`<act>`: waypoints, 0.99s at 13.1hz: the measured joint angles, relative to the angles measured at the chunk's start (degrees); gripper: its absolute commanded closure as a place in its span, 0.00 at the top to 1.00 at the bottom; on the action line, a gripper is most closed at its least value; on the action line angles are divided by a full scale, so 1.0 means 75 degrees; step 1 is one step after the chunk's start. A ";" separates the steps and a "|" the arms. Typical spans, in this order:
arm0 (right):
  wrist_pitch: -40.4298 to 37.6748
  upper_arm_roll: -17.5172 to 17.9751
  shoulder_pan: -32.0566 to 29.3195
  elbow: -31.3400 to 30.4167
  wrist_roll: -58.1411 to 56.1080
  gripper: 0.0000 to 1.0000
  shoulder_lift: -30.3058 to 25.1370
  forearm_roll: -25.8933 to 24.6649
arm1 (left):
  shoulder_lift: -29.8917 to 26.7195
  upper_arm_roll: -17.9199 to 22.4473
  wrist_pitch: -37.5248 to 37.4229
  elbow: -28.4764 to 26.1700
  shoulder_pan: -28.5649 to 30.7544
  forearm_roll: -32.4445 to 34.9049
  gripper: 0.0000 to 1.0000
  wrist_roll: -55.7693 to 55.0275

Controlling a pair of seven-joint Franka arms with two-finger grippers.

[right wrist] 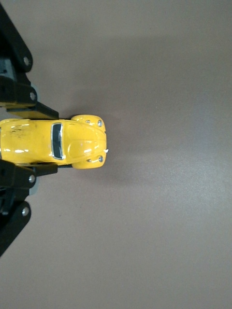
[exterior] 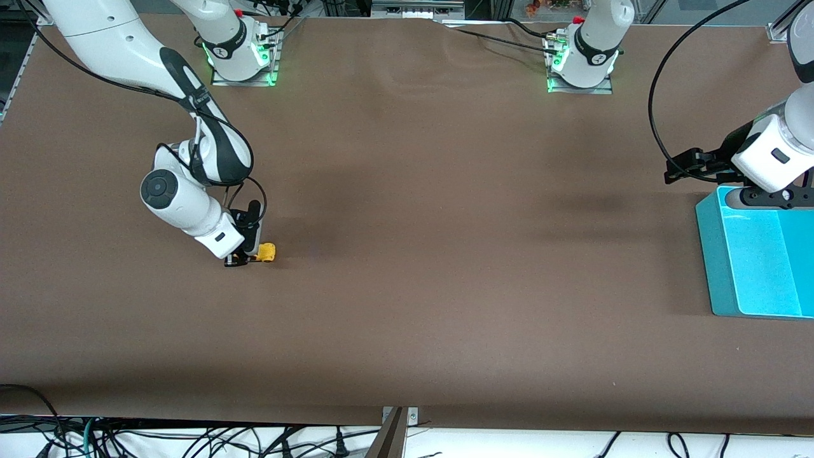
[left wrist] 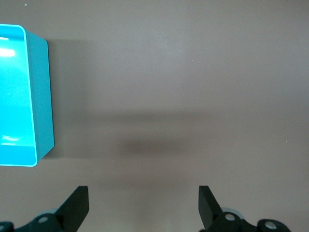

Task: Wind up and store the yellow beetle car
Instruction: 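Pull the held car backward along the table to wind it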

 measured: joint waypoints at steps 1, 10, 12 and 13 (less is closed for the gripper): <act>0.0000 -0.0001 -0.0018 -0.0001 -0.0060 0.24 0.0000 0.0000 | 0.0000 0.0000 0.0000 0.0000 0.0000 0.0000 1.00 0.0000; -0.0082 0.0001 -0.0888 -0.0040 -0.1177 0.24 -0.0030 0.0002 | 0.0000 0.0000 0.0000 0.0000 0.0000 0.0000 1.00 0.0000; -0.0078 -0.0001 -0.1164 -0.0042 -0.1481 0.24 -0.0026 0.0002 | 0.0000 0.0000 0.0000 0.0000 0.0000 0.0000 1.00 0.0000; -0.0076 -0.0002 -0.1312 -0.0042 -0.1639 0.24 -0.0026 0.0002 | 0.0000 0.0000 0.0000 0.0000 0.0000 0.0000 1.00 0.0000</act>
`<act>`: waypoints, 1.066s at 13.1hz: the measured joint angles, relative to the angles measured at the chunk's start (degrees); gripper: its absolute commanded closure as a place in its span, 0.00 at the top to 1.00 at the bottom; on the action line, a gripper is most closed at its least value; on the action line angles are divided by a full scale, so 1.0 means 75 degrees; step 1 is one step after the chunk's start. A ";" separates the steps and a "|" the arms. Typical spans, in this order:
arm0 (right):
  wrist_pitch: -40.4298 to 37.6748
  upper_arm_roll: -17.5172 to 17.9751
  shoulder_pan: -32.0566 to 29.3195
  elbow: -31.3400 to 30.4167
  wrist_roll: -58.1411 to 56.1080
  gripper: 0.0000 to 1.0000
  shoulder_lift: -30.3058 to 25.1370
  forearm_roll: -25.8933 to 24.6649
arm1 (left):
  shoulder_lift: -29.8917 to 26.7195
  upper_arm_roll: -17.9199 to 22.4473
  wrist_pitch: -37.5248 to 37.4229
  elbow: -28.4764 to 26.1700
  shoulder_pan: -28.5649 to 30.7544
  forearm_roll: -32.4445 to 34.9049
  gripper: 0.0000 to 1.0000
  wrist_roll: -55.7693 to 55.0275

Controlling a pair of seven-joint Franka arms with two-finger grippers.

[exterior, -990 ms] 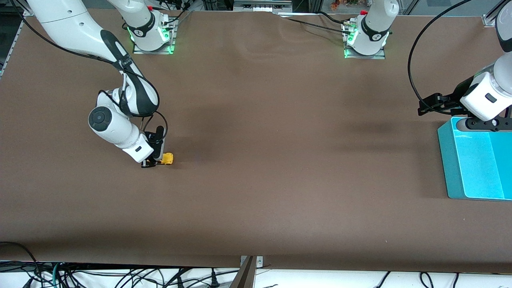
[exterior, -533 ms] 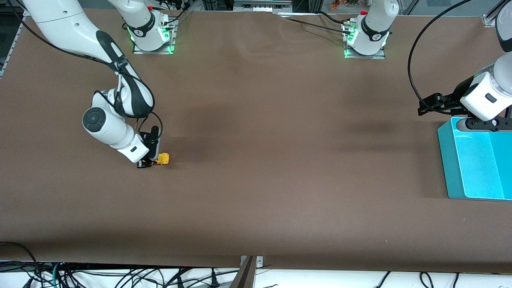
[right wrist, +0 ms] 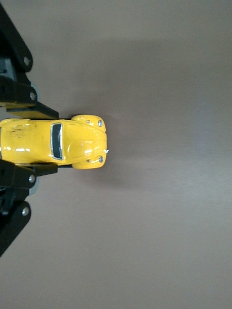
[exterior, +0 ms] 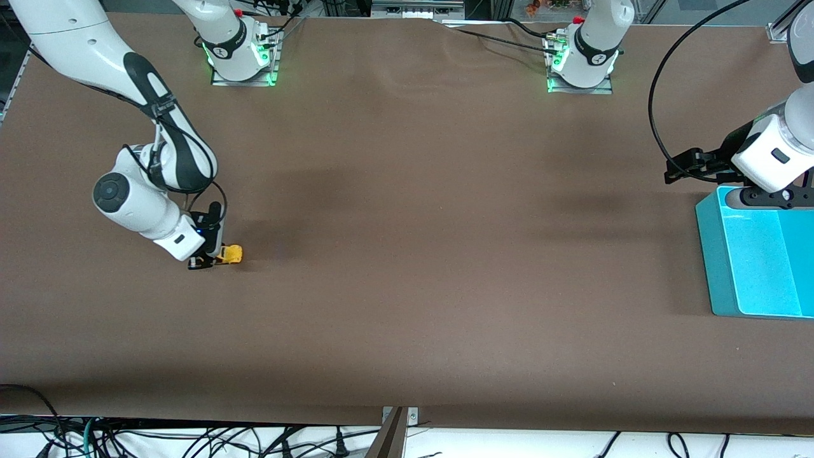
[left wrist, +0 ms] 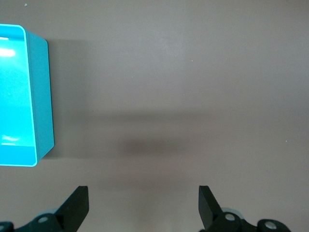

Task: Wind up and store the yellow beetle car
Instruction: 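Pull the held car backward along the table to wind it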

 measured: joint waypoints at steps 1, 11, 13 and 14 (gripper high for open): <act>0.0005 -0.0003 -0.0151 0.0000 -0.0170 0.24 0.0000 0.0000 | 0.0000 0.0000 0.0000 0.0000 0.0000 0.0000 1.00 0.0000; 0.0124 -0.0002 -0.1242 0.0037 -0.1302 0.31 0.0041 0.0003 | 0.0000 0.0000 0.0000 0.0000 0.0000 0.0000 1.00 0.0000; 0.0124 0.0000 -0.1243 0.0038 -0.1300 0.56 0.0042 0.0004 | 0.0000 0.0000 0.0000 0.0000 0.0000 0.0000 1.00 0.0000; 0.0127 -0.0001 -0.1245 0.0044 -0.1300 0.83 0.0056 0.0004 | 0.0000 0.0000 0.0000 0.0000 0.0000 0.0000 1.00 0.0000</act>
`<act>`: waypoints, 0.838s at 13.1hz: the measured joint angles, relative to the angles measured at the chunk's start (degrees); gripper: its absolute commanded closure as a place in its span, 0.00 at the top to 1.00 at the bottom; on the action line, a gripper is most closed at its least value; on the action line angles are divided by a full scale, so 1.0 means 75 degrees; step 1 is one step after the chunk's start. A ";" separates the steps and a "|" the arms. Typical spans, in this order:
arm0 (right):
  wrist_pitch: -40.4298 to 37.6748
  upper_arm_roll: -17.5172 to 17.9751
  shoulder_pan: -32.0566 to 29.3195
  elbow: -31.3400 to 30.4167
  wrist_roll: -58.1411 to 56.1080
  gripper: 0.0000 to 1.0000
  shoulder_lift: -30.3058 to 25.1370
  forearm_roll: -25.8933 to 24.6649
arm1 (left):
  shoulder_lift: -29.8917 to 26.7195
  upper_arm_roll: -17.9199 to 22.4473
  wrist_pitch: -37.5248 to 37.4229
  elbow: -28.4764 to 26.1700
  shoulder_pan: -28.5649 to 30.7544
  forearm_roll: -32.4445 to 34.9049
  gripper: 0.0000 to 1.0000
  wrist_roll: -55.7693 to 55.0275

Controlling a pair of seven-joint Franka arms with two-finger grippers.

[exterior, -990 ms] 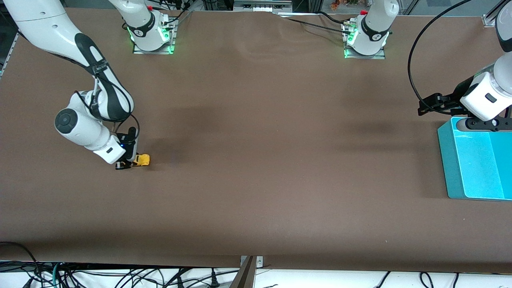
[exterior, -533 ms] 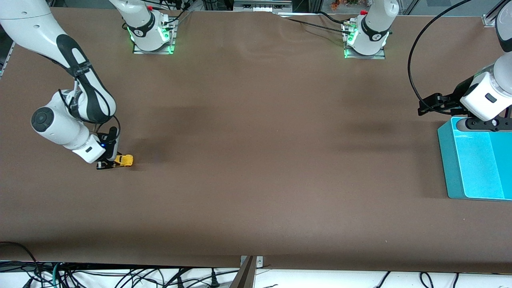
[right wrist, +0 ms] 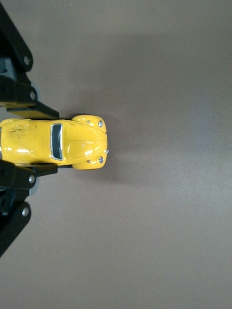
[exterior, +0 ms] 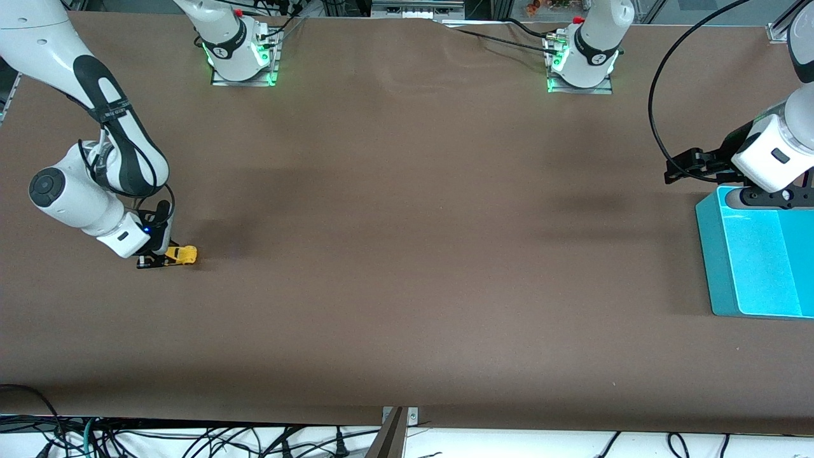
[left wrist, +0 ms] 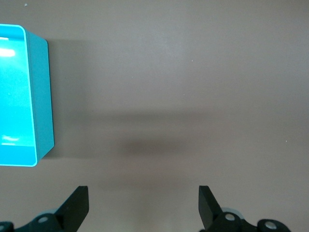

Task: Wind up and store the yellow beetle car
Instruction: 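Pull the held car backward along the table to wind it, then open the right gripper and release the car to roll forward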

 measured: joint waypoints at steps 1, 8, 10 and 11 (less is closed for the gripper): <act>-0.0006 0.0000 0.0000 0.0000 0.0000 1.00 0.0003 0.0000 | 0.0000 0.0000 0.0000 0.0000 0.0000 0.0000 1.00 0.0000; -0.0037 0.0074 -0.0019 0.0103 -0.0004 1.00 0.0251 -0.0001 | 0.0000 0.0000 0.0000 0.0000 0.0000 0.0000 1.00 0.0000; -0.0196 0.0099 -0.0019 0.0256 -0.0004 1.00 0.0251 -0.0001 | 0.0000 0.0000 0.0000 0.0000 0.0000 0.0000 1.00 0.0000; -0.0259 0.0101 -0.0019 0.0329 -0.0004 1.00 0.0250 -0.0001 | 0.0000 0.0000 0.0000 0.0000 0.0000 0.0000 1.00 0.0000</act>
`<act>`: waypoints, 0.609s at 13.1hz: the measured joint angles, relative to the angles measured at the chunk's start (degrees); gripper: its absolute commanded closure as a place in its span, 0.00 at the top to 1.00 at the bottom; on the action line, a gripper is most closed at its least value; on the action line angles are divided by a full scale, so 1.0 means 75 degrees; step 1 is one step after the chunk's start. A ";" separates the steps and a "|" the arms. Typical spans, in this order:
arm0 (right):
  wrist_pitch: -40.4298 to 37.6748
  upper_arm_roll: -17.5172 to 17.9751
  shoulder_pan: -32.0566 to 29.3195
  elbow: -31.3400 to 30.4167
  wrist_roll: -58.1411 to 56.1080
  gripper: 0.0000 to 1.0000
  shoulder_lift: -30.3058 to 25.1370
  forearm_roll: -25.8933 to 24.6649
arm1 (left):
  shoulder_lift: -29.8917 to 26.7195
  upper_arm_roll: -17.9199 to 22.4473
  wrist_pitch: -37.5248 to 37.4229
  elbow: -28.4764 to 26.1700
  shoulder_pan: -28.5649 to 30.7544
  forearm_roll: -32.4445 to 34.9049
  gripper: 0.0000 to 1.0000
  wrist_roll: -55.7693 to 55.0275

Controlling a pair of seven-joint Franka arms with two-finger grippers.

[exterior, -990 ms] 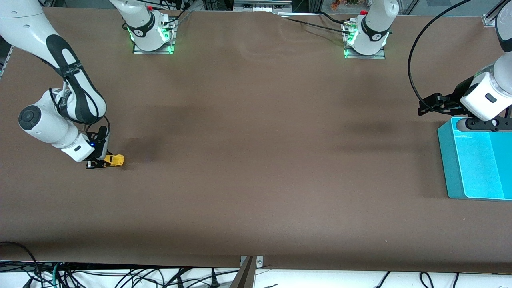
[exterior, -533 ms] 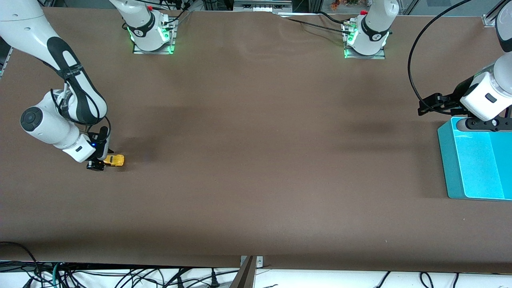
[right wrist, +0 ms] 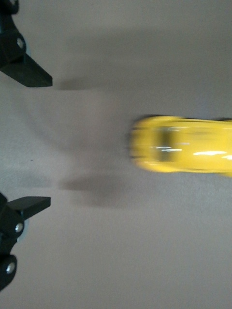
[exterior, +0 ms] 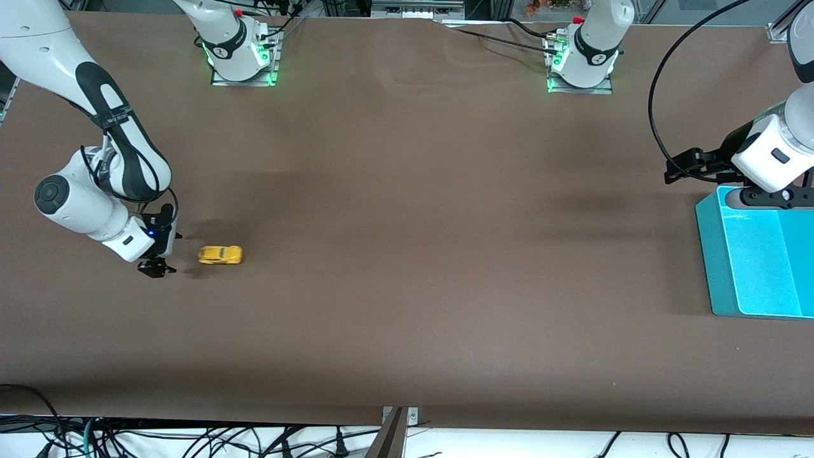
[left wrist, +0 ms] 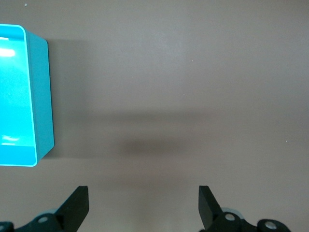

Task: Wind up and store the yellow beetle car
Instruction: 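Open the right gripper and release the car to roll forward, then lower the left gripper to the car while the right gripper withdraws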

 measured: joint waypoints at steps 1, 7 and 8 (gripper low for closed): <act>-0.0041 0.0001 0.0000 0.0053 0.0000 1.00 0.0000 0.0000 | 0.0000 0.0000 0.0000 0.0000 0.0000 0.0000 1.00 0.0000; -0.0062 0.0012 0.0000 0.0184 0.0000 1.00 -0.0013 0.0000 | 0.0009 -0.0007 0.0000 -0.0001 -0.0004 0.0000 1.00 0.0000; -0.0062 0.0017 0.0000 0.0189 0.0000 1.00 -0.0018 0.0000 | 0.0031 -0.0008 -0.0001 -0.0005 -0.0004 0.0000 1.00 0.0048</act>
